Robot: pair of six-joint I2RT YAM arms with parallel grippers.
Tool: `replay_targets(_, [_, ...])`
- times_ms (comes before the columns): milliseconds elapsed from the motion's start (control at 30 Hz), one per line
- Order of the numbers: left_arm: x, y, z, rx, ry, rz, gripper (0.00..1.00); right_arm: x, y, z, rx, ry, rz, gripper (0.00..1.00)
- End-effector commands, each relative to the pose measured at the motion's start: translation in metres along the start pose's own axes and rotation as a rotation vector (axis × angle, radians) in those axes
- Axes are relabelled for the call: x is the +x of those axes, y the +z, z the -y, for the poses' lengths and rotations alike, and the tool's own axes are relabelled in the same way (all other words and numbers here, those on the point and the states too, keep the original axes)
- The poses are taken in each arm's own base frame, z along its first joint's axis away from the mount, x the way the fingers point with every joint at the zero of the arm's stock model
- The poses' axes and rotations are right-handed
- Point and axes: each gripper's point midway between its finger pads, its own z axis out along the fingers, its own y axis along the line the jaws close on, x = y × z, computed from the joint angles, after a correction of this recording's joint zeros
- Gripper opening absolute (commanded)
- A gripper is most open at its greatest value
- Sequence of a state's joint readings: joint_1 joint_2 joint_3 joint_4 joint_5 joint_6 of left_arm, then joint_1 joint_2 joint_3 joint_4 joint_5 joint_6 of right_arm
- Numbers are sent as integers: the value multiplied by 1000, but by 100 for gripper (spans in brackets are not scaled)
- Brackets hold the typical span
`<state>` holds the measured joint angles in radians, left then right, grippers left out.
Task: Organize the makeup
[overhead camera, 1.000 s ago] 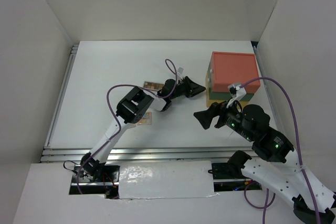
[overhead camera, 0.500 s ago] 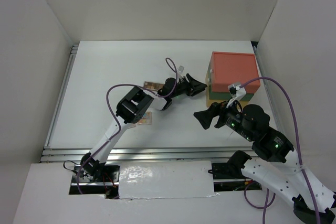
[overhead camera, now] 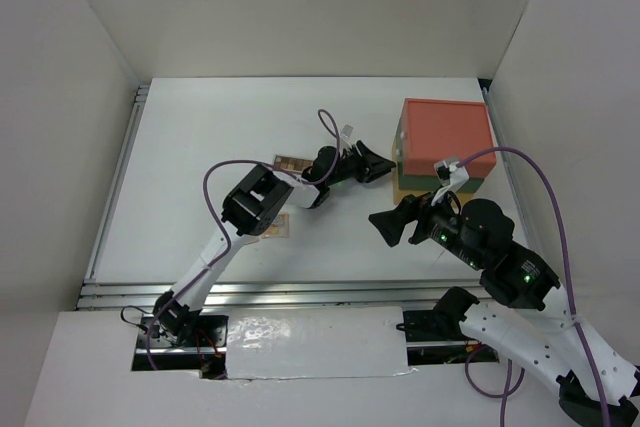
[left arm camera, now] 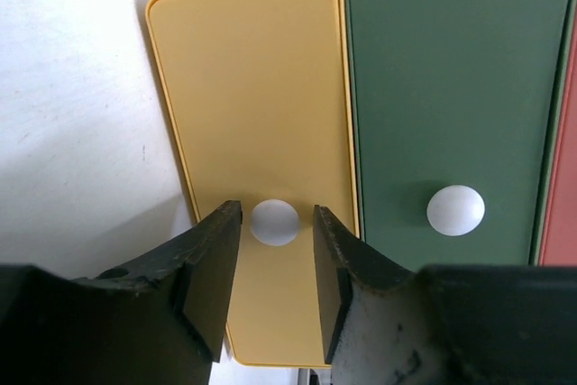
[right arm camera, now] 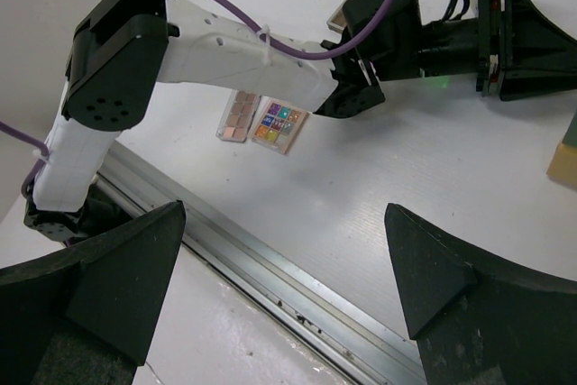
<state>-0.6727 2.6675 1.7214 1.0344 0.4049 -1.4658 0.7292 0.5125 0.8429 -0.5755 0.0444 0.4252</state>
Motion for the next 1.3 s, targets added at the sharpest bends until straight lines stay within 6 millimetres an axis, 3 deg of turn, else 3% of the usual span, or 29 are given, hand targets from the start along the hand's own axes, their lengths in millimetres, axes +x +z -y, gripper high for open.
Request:
replay_targets(0, [2,8,11,49,46,-1,49,-7,2,-5,-24,-14,33,100])
replay_targets(267, [3,5,12,61,38,1,30,-7,3,-4,-22,-15,32,100])
replay_targets(600, [1,-7,26,97,47,17,20,-7,3,-4,-19,-13,35,100])
replay_targets(900, [-16,-38,40,103,74,66,17,-5,4,-5,-25,-14,32,100])
replay_targets(1267, [-32,-64,36,72,79,92,17,-7,3,-6,-28,-12,35,100])
